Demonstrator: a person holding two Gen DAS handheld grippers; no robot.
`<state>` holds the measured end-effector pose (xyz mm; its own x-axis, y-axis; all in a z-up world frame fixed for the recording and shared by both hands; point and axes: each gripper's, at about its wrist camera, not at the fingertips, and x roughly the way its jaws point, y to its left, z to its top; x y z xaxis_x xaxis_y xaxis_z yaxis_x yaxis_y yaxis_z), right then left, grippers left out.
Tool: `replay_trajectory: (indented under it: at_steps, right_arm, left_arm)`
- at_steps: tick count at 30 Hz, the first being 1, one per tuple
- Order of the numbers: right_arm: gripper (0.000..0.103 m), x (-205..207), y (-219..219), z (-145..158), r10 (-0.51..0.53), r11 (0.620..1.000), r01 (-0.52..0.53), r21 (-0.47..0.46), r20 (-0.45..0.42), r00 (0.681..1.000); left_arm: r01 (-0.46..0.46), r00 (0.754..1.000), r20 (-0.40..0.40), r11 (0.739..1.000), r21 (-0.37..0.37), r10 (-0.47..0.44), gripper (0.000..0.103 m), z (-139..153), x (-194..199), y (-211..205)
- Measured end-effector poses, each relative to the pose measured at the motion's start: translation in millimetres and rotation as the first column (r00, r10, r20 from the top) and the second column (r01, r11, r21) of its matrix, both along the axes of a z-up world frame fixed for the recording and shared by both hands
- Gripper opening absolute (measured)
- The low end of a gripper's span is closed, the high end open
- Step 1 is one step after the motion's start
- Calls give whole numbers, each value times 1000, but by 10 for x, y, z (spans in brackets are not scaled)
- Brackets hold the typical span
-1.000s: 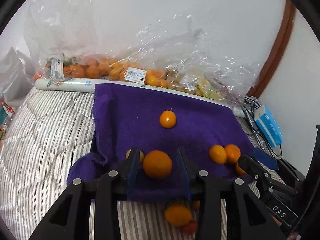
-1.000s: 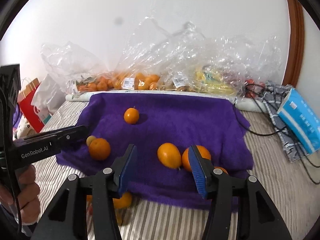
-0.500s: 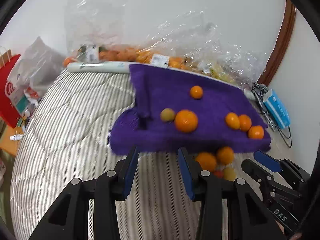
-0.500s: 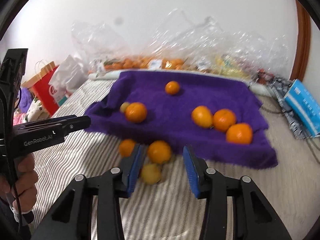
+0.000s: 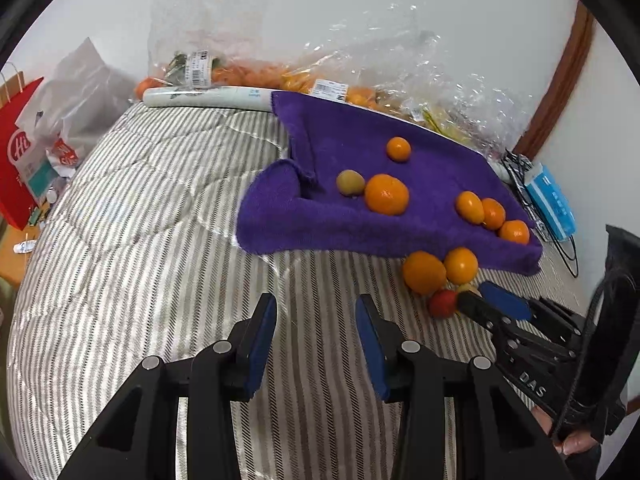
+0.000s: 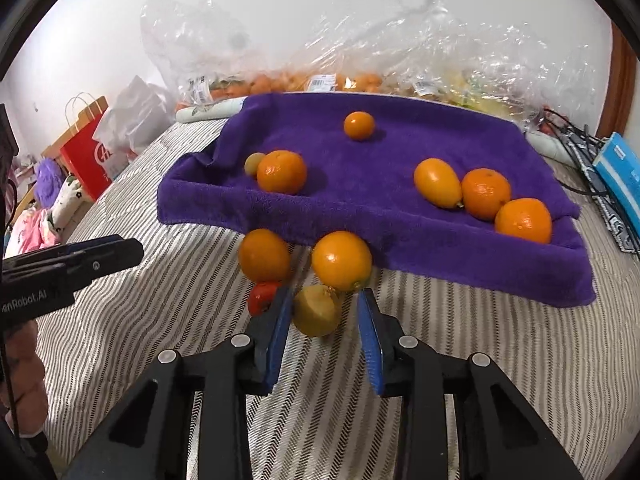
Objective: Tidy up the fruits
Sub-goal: 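Withdraw both open tools from the towel toward the remaining fruit, then grasp the yellow-green round fruit with the right tool while the left tool grasps an orange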
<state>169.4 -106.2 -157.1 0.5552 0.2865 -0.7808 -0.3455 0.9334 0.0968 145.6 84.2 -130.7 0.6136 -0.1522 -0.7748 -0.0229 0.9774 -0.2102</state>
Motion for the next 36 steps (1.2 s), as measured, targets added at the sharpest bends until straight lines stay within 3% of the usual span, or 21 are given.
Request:
replay_trajectory:
  at_steps: [3,4,10,18,23,30,36]
  right_arm:
    - [32,-9,-25,-13,5,1000,-5,1,3,1000]
    - [26,-3,-36,-21,6,1000,-6,3,-7,1000]
    - [26,-46,-204,-10,-10,1000,10,-6,-10,1000]
    - [27,13,-404,-63,-12,998,15,67,-37,999]
    - [28,57,-407,-105,9,997,-6,77,-47,999]
    - [27,2,-539,-82,-7,1000,7,7,-2,1000]
    - [27,-6,-834,-29,-80,997,80,9,12,997]
  left_arm:
    - [21,1000,3,1000,3,-21,39,-24,3,-80]
    - [27,1000,3,1000,1,-27,39,-29,12,-115]
    - [81,996,25,997,-10,-81,39,-7,95,-338]
    - [114,993,23,993,-43,-113,37,-16,333,-541]
    - [122,992,-15,983,-134,-125,37,-111,492,-536]
    - [163,985,-32,980,-114,-168,37,-178,563,-671]
    - [169,985,-29,980,-108,-173,33,-268,609,-796]
